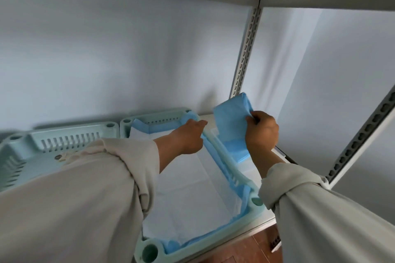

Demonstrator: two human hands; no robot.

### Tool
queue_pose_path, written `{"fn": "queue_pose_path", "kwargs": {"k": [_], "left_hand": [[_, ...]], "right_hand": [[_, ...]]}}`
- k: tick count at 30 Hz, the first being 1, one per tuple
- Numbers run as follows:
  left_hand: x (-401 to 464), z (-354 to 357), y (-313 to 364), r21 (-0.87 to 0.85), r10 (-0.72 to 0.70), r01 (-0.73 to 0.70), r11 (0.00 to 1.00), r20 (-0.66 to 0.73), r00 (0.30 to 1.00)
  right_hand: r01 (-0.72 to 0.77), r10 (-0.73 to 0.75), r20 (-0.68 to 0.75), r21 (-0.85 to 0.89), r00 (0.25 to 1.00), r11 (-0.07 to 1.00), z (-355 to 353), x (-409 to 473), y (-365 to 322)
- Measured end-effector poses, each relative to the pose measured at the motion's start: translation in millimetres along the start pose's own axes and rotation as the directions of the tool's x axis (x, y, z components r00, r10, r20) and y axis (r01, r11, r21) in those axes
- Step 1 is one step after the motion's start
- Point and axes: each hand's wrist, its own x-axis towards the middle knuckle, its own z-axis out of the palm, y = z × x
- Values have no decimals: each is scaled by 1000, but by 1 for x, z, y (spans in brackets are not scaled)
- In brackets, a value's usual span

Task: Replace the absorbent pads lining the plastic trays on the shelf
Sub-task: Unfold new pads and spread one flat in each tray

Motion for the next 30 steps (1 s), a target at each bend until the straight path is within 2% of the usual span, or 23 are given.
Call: {"fn": "queue_pose_path", "kwargs": {"k": [3,6,12,21,26,30], "left_hand": [[-9,-17,0,-2,5,-5,1000,-31,999],[-24,-37,0,-16,-4,3,1000,-75,997],[-78,-72,-14,29,-32,35,999,-95,995],[-184,-111,-85,-19,-234,236,972,-211,949],[-219,-89,-123,-116,-325,306,945,-236,916],[-230,-52,-152,-351,-416,306,885,-298,859]], "right_hand": [[-88,99,-32,235,995,968,-9,-5,-21],[-93,90,27,376,996,922,-13,-23,-40],[-65,8,132,434,991,899,-9,-64,-81],[-32,-184,341,540,922,841,10,-146,-153],[-87,-221,438,582,871,809,20,-192,-163],[-196,-173,516,583,839,789,34,-226,-142]]}}
